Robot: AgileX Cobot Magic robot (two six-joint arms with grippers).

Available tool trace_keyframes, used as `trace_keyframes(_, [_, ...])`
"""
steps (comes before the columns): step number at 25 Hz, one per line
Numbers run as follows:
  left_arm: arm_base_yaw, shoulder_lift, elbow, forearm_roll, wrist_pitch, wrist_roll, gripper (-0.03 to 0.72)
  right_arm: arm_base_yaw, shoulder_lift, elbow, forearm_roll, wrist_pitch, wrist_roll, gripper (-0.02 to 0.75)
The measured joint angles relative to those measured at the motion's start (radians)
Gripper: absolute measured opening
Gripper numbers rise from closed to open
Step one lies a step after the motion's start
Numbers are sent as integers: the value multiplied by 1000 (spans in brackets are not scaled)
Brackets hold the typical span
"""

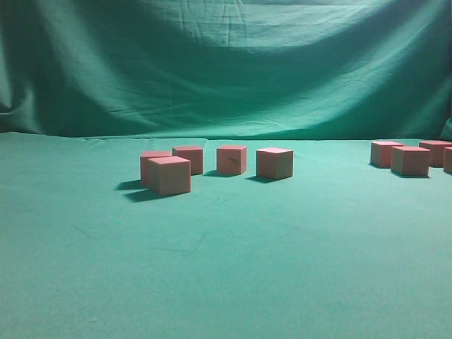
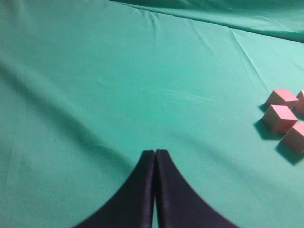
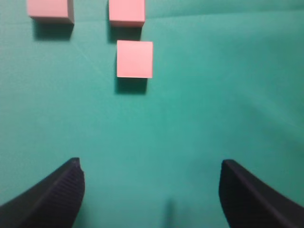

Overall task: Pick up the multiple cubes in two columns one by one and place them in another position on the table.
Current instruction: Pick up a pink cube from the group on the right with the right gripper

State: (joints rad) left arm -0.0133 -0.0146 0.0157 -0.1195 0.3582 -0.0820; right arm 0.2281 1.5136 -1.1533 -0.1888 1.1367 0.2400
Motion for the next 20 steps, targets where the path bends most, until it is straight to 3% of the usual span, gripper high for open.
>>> trace_keyframes(5, [0,0,0,0,0,0,0,-23,29,141,39,-226,7,575])
trace_keyframes(10, [0,0,0,0,0,0,0,-23,99,160,24,-383,7,575])
trace_keyframes(20, [0,0,0,0,0,0,0,-54,229,160,-40,-535,51,575])
